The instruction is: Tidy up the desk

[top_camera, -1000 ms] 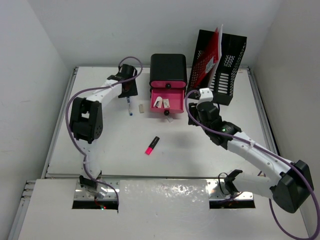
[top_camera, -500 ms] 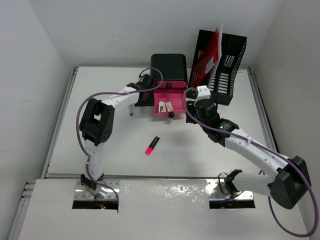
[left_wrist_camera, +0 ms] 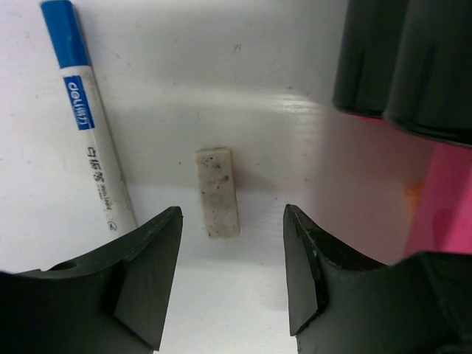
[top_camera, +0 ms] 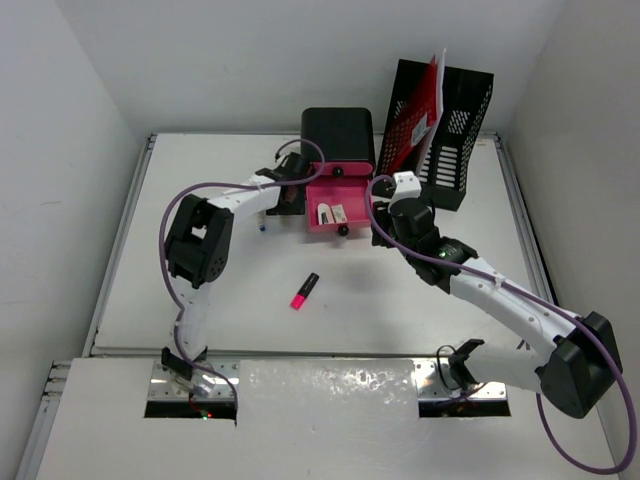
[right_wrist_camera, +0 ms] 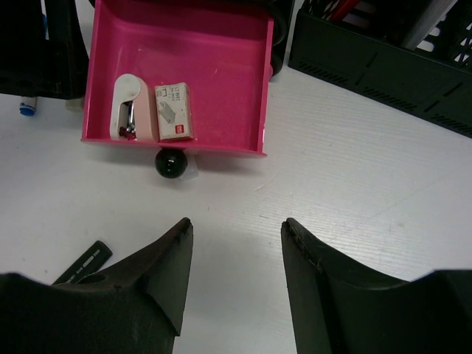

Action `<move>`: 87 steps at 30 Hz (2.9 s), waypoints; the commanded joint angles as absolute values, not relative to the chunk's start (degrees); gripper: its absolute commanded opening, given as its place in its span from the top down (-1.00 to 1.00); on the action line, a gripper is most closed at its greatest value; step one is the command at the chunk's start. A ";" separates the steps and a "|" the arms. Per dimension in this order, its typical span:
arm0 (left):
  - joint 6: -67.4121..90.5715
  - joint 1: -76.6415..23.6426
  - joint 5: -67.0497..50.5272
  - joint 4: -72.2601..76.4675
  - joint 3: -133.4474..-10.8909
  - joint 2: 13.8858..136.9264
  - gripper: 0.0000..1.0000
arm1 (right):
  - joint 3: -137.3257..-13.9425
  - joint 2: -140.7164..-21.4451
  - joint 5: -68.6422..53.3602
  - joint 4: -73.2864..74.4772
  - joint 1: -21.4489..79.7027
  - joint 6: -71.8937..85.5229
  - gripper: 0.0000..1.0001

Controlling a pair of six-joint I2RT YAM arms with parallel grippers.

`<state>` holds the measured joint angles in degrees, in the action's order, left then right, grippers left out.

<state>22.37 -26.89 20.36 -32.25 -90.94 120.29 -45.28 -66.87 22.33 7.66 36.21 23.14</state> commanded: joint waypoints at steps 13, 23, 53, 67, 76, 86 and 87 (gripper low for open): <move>23.47 -26.98 20.48 -33.39 -91.05 121.66 1.00 | -46.50 -65.57 23.29 6.24 36.39 23.82 0.01; 20.23 -32.77 18.83 -41.74 -97.36 100.55 1.00 | -46.41 -64.43 29.70 6.50 36.47 23.29 0.03; 18.37 -39.73 6.95 -35.60 -118.83 127.00 0.91 | -41.31 -53.61 36.83 12.75 36.39 27.77 0.06; 10.03 -39.38 9.13 -38.06 -125.15 114.62 0.16 | -39.55 -63.62 24.00 2.38 36.47 29.53 0.02; 4.40 -28.66 7.48 -27.43 -129.72 118.56 1.00 | -37.35 -71.62 14.87 -6.76 36.39 34.27 0.00; 3.51 -25.58 -2.45 -17.41 -130.17 127.17 1.00 | -40.16 -79.80 10.03 -10.10 36.39 35.33 -0.05; 3.86 -25.49 -3.50 -16.71 -130.17 128.05 1.00 | -40.43 -80.50 9.58 -10.72 36.39 35.51 -0.05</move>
